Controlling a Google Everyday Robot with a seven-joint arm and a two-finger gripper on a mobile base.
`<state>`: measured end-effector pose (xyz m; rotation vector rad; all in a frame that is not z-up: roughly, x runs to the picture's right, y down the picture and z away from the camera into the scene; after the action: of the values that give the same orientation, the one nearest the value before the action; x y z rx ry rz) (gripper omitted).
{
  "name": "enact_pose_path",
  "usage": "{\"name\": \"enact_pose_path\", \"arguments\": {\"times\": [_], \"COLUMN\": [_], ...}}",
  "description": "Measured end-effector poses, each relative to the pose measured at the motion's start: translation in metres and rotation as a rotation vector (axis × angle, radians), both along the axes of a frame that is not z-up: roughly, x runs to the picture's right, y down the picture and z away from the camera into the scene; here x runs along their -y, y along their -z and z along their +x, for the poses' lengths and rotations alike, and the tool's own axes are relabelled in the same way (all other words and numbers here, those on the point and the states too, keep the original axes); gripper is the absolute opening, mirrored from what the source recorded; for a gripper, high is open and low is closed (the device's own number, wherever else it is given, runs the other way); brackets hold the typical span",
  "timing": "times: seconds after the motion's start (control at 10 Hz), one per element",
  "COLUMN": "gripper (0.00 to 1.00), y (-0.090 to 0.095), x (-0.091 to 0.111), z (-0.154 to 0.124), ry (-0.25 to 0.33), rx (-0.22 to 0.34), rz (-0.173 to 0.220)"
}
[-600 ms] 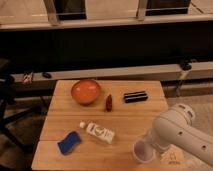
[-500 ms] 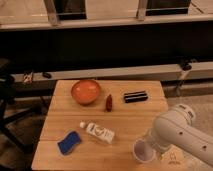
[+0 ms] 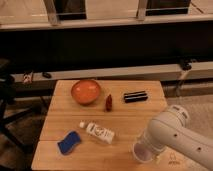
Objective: Pick up the ceramic cup
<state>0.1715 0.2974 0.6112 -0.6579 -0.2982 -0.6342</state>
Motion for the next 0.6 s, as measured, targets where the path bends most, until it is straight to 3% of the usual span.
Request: {"name": "enact_pose_path", "arguments": {"times": [0.6], "gripper": [0.8], "y": [-0.001], "x": [0.007], "z": [-0.039], "ry": [0.046], "rx": [0.038], "rz": [0.013]}}
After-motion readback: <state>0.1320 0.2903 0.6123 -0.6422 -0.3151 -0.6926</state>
